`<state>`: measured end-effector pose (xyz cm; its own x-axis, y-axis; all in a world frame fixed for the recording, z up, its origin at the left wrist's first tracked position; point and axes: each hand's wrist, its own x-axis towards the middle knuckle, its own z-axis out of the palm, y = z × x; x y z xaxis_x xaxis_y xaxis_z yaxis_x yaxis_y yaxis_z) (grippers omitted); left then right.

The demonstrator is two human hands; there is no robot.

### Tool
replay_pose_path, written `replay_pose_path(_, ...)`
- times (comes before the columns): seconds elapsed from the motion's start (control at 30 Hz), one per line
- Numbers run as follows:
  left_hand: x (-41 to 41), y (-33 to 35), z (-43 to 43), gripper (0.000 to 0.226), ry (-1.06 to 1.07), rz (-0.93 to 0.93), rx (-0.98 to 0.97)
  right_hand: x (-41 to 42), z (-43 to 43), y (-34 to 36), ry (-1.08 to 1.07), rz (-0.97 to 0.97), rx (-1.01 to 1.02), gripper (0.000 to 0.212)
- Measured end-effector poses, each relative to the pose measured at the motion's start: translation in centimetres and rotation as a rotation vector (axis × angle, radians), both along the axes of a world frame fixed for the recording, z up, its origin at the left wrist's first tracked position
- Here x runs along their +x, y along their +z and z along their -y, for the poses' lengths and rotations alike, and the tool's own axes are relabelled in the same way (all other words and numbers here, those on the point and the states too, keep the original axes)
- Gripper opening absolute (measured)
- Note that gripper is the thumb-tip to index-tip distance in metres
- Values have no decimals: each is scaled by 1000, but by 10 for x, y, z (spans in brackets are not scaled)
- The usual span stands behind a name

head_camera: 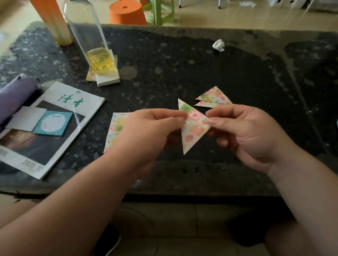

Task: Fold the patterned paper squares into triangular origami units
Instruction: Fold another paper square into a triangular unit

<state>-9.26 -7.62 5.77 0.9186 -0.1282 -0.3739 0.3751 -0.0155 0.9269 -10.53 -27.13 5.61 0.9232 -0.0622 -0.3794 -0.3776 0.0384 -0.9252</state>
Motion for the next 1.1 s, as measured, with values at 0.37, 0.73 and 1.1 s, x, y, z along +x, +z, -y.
replay_pose_path(0.37,16,-5,15,30,-145,-89,139,16,1,-15,7,68,-234,19)
replay_pose_path(0.73,10,-4,11,26,-231,-189,72,11,3,-8,146,-123,-23,7)
replay_pose_path(1.1,21,4,-5,24,-133,-67,113,7,1,-1,281,-117,-47,21)
